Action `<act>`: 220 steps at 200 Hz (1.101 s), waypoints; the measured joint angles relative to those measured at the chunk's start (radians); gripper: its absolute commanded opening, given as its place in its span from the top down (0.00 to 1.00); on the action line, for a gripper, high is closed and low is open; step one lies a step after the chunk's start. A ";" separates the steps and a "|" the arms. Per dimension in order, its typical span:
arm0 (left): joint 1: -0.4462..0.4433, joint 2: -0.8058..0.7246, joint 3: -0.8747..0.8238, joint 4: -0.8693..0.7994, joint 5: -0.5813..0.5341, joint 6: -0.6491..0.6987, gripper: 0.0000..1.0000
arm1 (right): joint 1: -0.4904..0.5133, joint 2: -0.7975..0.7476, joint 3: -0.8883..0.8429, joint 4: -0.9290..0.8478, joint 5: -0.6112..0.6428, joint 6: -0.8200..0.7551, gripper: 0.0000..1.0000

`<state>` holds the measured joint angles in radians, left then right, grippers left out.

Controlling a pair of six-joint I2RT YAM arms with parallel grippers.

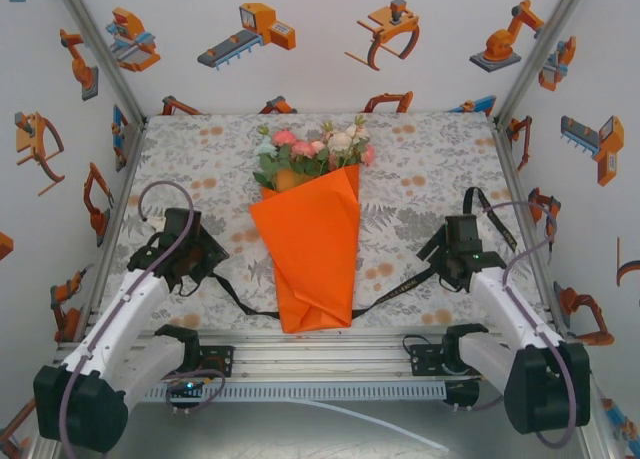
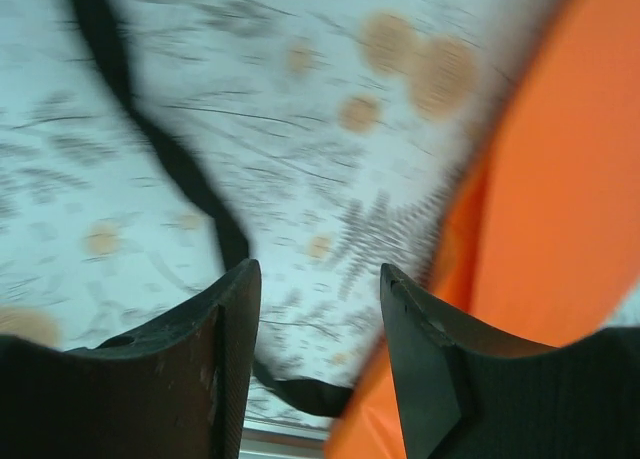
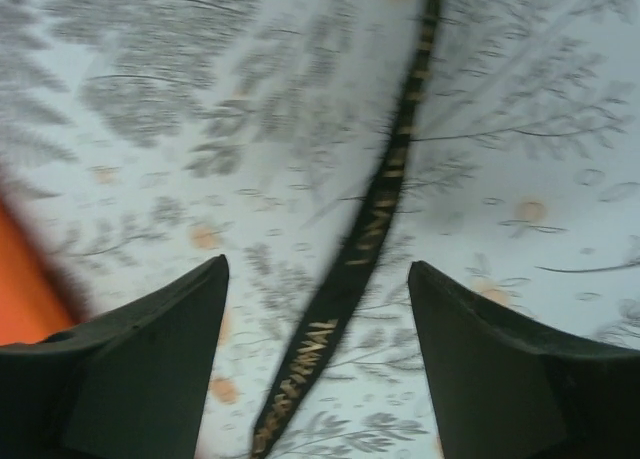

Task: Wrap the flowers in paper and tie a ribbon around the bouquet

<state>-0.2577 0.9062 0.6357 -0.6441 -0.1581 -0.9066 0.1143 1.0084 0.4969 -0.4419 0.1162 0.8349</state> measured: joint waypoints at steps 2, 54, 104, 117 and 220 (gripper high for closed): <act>0.006 -0.001 -0.001 -0.010 -0.008 0.000 0.48 | -0.003 0.006 0.001 -0.005 0.002 -0.002 0.28; 0.050 0.024 -0.045 -0.100 -0.165 -0.020 0.29 | -0.043 0.215 0.069 0.049 -0.029 -0.050 0.58; 0.079 0.122 -0.075 -0.028 -0.217 -0.041 0.20 | -0.059 0.209 0.059 0.129 -0.072 -0.066 1.00; 0.097 0.150 -0.079 0.015 -0.217 -0.047 0.22 | -0.060 0.186 0.058 0.145 -0.087 -0.071 1.00; 0.157 0.427 -0.008 0.266 -0.128 -0.157 1.00 | -0.060 0.130 0.056 0.200 -0.135 -0.066 1.00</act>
<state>-0.1005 1.3334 0.6281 -0.3782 -0.2859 -1.0637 0.0544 1.1385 0.5533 -0.2420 -0.0189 0.7685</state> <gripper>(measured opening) 0.031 0.003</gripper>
